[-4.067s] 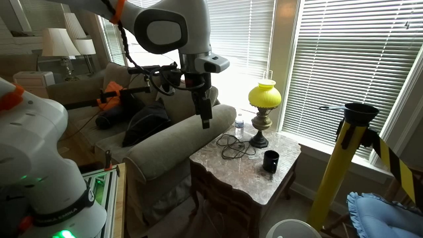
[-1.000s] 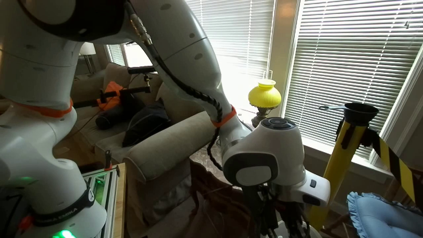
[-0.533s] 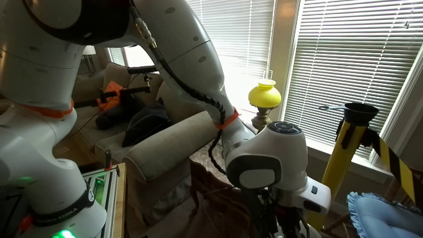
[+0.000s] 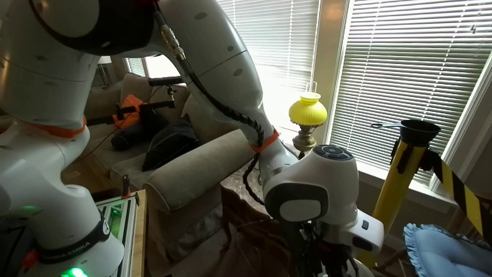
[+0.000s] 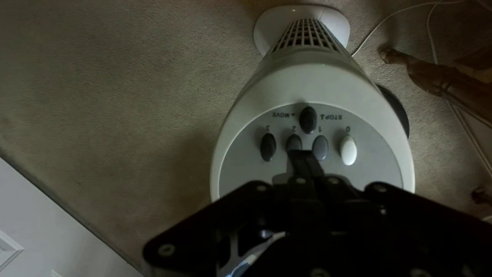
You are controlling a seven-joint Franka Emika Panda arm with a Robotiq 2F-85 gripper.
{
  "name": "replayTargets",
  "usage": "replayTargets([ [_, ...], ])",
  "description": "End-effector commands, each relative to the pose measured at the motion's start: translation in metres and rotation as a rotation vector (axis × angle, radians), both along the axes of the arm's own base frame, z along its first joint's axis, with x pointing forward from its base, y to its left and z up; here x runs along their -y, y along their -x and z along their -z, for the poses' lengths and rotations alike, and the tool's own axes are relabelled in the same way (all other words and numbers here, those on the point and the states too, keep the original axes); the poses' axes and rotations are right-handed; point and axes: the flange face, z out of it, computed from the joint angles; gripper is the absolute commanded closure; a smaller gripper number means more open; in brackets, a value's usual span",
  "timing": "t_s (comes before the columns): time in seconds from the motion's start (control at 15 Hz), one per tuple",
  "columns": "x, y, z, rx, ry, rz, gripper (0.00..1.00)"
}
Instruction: Press a button on the white device
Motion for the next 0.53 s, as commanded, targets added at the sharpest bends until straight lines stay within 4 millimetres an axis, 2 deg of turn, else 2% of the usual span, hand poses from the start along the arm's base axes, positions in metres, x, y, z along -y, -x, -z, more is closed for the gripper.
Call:
replayTargets([
  [0.0, 0.0046, -0.0083, 0.0139, 0.016, -0.002, 0.0, 1.0],
  [0.47, 0.0059, -0.0113, 0.0226, 0.002, -0.005, -0.004, 1.0],
])
